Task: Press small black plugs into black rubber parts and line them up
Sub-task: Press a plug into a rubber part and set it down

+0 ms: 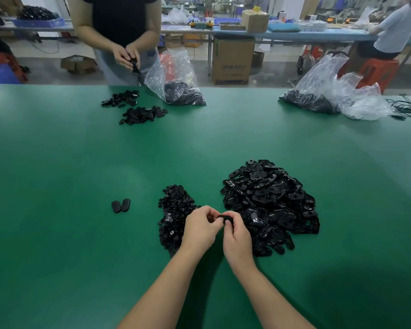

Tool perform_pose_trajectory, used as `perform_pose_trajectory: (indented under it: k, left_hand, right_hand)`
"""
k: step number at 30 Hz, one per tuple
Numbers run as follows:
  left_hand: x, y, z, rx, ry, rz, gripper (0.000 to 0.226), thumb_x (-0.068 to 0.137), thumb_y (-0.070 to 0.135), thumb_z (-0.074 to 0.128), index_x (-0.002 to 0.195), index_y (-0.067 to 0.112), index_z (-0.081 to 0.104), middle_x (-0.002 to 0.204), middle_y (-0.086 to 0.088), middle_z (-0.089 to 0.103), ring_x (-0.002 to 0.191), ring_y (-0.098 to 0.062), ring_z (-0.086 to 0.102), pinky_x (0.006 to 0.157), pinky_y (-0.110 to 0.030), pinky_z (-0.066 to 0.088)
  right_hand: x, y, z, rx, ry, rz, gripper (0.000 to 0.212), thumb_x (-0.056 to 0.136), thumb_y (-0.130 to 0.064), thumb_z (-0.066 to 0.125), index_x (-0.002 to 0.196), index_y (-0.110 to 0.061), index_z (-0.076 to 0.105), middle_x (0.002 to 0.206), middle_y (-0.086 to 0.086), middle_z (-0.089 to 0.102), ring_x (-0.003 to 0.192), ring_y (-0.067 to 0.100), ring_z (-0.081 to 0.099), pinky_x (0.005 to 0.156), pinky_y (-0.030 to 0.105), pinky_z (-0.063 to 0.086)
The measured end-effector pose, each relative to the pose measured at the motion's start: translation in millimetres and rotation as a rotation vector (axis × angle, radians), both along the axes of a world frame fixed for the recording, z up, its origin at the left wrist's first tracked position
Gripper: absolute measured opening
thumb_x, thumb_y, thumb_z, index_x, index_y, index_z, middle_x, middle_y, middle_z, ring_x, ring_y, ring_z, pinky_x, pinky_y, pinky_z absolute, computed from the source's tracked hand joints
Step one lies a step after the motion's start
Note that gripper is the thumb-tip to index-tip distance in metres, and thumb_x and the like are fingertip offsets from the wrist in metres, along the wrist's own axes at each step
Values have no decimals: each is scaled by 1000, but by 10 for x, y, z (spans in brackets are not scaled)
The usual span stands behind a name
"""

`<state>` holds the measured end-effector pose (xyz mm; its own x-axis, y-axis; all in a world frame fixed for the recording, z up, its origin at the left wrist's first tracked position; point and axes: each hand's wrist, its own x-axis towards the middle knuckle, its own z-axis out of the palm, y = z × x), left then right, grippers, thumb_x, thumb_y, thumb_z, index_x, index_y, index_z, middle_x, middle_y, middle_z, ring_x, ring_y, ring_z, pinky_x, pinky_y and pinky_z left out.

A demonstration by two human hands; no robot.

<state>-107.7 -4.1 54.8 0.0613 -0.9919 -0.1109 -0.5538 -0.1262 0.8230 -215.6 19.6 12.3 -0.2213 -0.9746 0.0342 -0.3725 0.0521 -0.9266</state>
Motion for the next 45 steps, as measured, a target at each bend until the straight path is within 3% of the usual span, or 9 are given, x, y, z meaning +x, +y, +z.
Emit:
perform_pose_trajectory:
  k: [12,19,25,29,31,34,36,39,45]
  left_hand:
    - [-31,48,-28,-20,56,32,7,87,22,70,83,24,66,79,5,68,74,-14,64,60,-18,48]
    - [-8,62,0,-62,3,5,8,89,17,68,84,23,69,79,8,68,74,-8,63,62,-14,46]
    - [4,74,-12,-99,-21,-26,9,92,15,67,88,23,70,79,11,68,72,-3,61,62,-10,44]
    - [35,101,-46,-207,-168,-135,20,92,11,62,105,26,68,90,17,60,79,-1,55,69,-11,42]
    - [67,111,-70,-291,-265,-198,28,94,12,59,115,29,66,98,15,58,86,-4,57,76,-20,48]
    - [131,106,-108,-401,-367,-208,27,94,18,62,117,32,66,101,13,61,89,-8,60,74,-21,47]
    - [185,87,-113,-437,-426,-145,23,92,21,66,113,29,68,98,11,63,89,-13,61,75,-26,44]
    - [395,18,-120,-395,-435,125,21,88,27,72,108,26,71,97,5,64,93,-20,60,85,-37,41]
    - [1257,-171,-267,-75,-321,633,28,87,44,71,105,24,73,99,-3,62,99,-26,57,92,-44,35]
  right_hand:
    - [8,-12,2,5,-21,-14,15,104,-12,48,109,-18,62,99,-5,70,93,13,65,82,32,51]
    - [8,-4,-1,-16,2,-11,12,103,-13,51,102,-22,58,89,-10,67,83,-1,62,68,15,45]
    - [9,-4,-12,-27,2,-18,9,103,-14,52,102,-19,58,86,-8,67,81,7,63,73,31,51]
    - [1,-14,-29,-11,-5,-4,12,104,-14,50,103,-23,57,90,-9,67,86,8,63,77,33,52]
    - [2,-15,-36,-13,-7,18,13,105,-14,48,106,-22,57,93,-10,67,88,5,63,79,32,51]
    - [4,-13,-46,-24,-30,32,17,106,-16,45,115,-21,58,96,-12,66,90,1,62,80,28,49]
    - [3,-14,-47,-31,-41,29,20,106,-19,44,121,-26,54,89,-10,65,82,1,60,75,24,46]
    - [4,-15,-45,-39,-29,32,21,106,-20,45,123,-31,51,83,-6,64,76,2,57,69,16,42]
    - [-4,-11,-56,-11,-12,80,17,107,-26,43,118,-36,51,79,8,64,50,4,44,51,22,36]
